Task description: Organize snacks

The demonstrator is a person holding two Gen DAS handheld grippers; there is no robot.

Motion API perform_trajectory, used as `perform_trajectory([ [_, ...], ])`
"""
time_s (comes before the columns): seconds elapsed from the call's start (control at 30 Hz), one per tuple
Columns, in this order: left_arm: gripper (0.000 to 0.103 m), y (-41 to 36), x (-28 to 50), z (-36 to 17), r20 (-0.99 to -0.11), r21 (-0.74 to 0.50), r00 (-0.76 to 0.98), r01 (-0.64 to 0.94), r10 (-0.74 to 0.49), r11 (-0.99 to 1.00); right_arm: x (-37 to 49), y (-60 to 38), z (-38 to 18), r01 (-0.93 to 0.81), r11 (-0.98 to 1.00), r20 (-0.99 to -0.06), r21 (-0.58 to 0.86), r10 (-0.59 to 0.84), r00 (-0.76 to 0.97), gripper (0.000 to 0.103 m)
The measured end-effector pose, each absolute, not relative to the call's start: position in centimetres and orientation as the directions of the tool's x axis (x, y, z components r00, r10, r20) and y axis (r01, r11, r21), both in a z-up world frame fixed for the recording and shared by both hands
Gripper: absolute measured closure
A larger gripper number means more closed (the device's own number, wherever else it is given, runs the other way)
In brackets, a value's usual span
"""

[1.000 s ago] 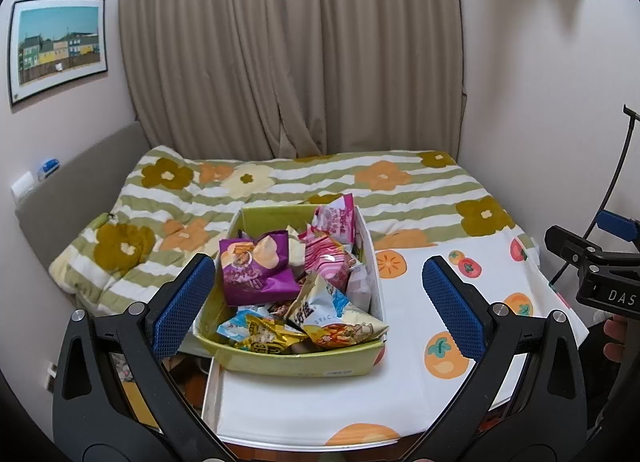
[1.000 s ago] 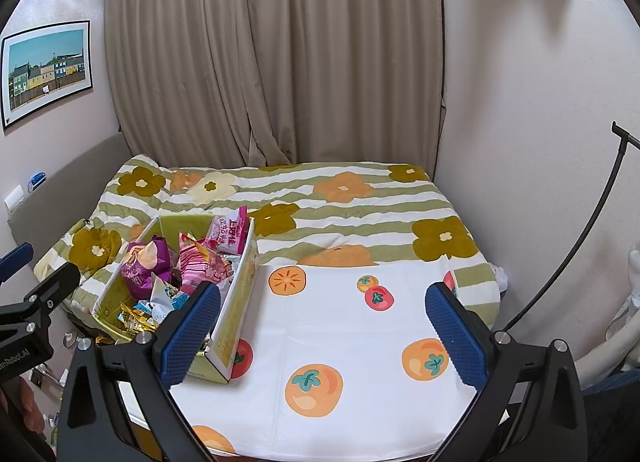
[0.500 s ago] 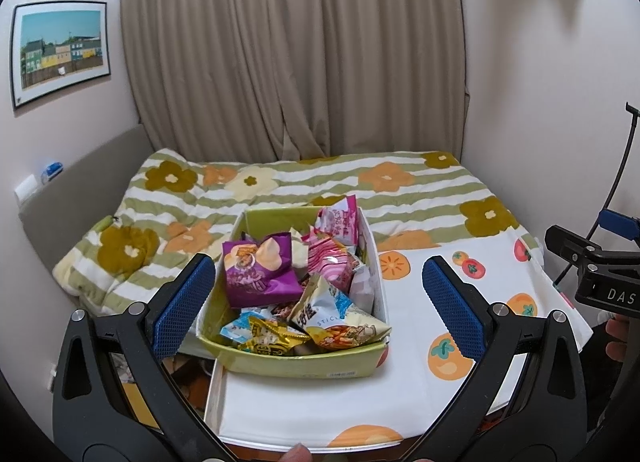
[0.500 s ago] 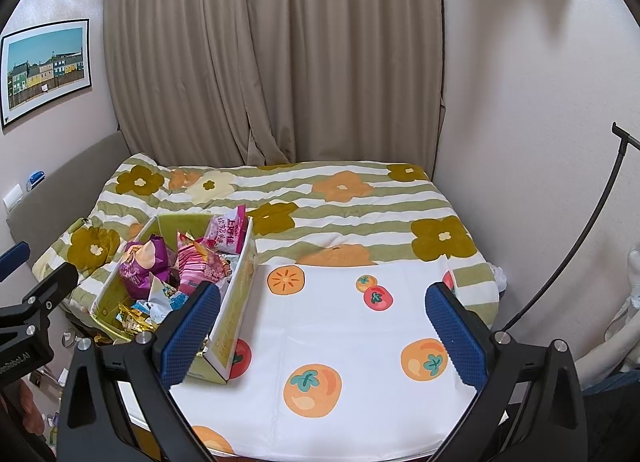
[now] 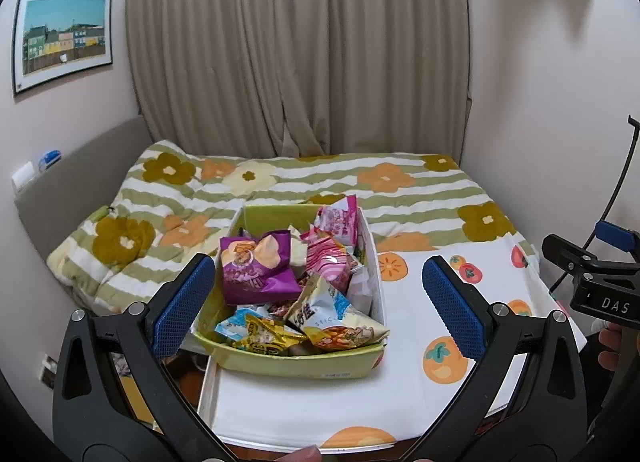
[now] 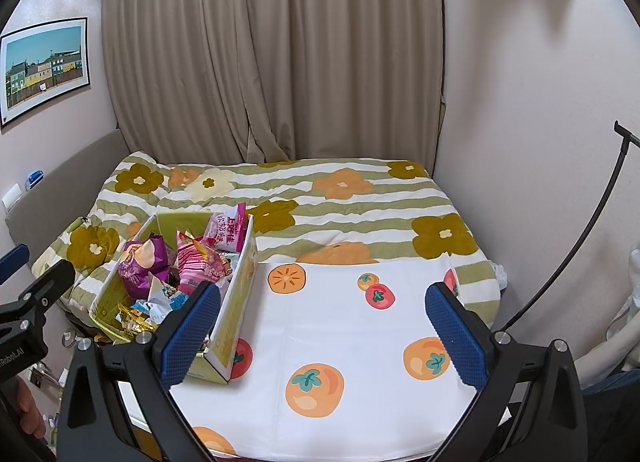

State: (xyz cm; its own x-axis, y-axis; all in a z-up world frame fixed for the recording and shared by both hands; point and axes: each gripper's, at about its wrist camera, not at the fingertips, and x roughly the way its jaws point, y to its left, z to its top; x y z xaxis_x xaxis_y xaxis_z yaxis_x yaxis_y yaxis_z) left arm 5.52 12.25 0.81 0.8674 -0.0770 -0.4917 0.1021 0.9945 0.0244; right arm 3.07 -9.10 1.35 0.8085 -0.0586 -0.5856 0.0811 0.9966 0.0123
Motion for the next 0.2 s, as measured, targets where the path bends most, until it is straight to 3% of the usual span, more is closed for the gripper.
perform_trajectory([
  [0.2, 0.0, 12.3, 5.56, 0.9, -0.48, 0.025, 0.874, 0.101, -0.077, 0.995, 3.09, -9.14, 1.34, 0.081, 0.997, -0.586, 0.012, -0.058, 0.809, 0.001],
])
